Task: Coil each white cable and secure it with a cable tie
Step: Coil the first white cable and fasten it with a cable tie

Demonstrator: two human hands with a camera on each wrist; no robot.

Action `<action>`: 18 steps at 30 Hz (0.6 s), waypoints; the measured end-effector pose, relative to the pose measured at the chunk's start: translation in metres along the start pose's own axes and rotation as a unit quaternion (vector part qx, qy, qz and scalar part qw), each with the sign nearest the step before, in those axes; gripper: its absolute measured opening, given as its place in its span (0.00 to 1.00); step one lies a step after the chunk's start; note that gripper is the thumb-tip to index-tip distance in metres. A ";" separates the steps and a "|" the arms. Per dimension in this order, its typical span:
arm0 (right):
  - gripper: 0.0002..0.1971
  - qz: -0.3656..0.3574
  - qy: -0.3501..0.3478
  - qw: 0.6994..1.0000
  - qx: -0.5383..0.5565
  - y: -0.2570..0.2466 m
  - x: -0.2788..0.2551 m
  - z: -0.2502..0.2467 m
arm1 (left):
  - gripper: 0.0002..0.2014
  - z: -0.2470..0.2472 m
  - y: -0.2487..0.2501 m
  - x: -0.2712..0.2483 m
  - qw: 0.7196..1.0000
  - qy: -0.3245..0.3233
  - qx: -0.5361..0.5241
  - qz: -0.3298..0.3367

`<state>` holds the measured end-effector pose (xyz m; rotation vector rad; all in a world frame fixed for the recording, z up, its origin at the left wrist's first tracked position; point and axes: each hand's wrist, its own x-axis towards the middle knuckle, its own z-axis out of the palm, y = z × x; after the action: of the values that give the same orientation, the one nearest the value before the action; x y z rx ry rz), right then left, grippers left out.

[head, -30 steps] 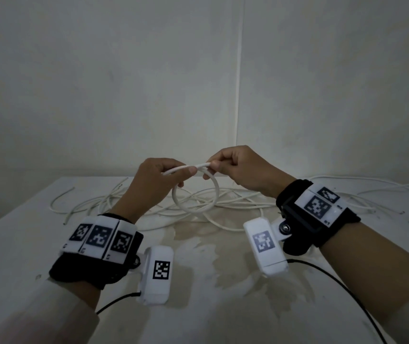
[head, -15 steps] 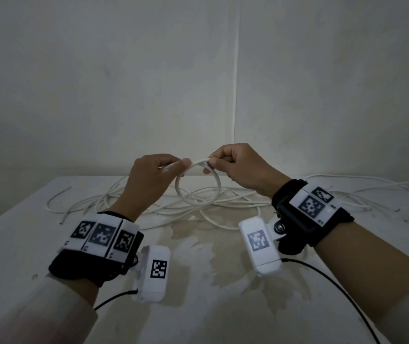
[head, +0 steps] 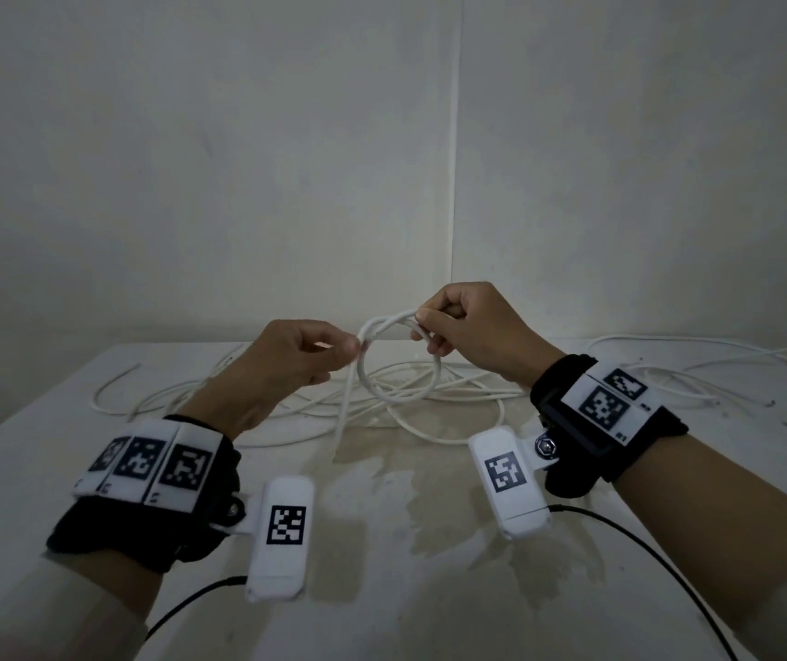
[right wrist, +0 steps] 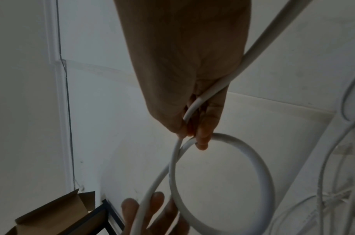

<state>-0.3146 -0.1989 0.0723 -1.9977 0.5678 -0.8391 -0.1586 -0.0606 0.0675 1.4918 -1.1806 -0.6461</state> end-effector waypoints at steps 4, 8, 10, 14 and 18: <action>0.07 -0.006 -0.003 1.000 0.012 -0.002 -0.001 0.000 | 0.05 0.016 0.003 -0.001 0.994 0.000 -0.110 -0.002; 0.08 -0.007 -0.009 1.000 0.023 -0.002 -0.006 -0.001 | 0.03 0.022 0.005 0.004 0.993 0.047 -0.108 0.003; 0.09 -0.012 -0.012 1.000 0.026 -0.003 -0.009 0.000 | 0.05 0.020 0.003 0.007 0.997 0.056 -0.053 0.015; 0.10 -0.016 -0.023 0.999 0.022 -0.004 -0.010 0.003 | 0.08 0.019 0.000 0.012 0.993 0.094 0.067 0.039; 0.08 -0.017 -0.020 0.999 0.024 -0.003 -0.011 0.007 | 0.13 0.026 -0.001 0.013 0.961 0.151 0.212 0.091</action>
<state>-0.3165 -0.1863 0.0687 -1.9809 0.4879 -0.8236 -0.1760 -0.0831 0.0617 1.7347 -1.2443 -0.0307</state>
